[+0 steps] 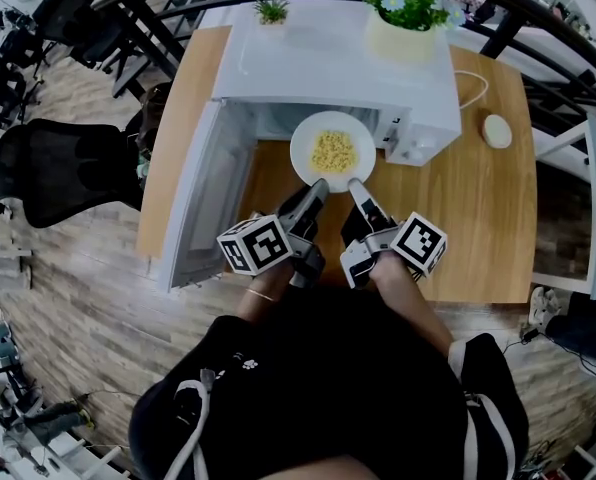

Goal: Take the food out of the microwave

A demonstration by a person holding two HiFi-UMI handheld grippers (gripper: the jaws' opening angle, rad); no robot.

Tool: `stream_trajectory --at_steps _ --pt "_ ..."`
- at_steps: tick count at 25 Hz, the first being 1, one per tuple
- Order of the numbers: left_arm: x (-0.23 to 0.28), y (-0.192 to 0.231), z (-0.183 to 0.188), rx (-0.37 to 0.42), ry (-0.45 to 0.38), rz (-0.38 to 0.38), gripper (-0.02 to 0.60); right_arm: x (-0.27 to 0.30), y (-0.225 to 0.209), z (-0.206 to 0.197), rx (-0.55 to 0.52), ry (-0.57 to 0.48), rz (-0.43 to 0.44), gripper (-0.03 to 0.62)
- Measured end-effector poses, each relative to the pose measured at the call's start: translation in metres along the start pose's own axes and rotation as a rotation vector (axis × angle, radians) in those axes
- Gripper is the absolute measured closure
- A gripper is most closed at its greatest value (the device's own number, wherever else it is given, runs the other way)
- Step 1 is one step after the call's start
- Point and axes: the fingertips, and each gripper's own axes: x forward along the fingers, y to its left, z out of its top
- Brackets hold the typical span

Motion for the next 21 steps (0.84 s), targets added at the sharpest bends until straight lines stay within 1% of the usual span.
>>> stream_trajectory --at_steps 3,7,13,16,21 --pt "0.0002 -0.001 0.0001 -0.005 -0.001 -0.007 0.515 0.0005 0.0019 -0.0001 0.001 -0.003 0.011 0.566" --pt "0.0 0.0017 -0.0011 -0.009 -0.001 -0.004 0.515 -0.0002 -0.001 -0.0009 -0.001 0.001 -0.007 0.565" --pt "0.0012 0.0004 -0.0007 -0.015 0.004 -0.014 0.515 0.0004 -0.0003 -0.0006 0.003 -0.004 -0.005 0.566" --pt "0.0016 0.0001 -0.0002 -0.015 0.005 -0.016 0.515 0.0 -0.0017 -0.0003 0.0 -0.005 -0.016 0.566" --pt "0.0017 0.0004 -0.0018 -0.019 0.005 -0.019 0.515 0.0009 0.0001 -0.0012 0.003 -0.007 0.006 0.566"
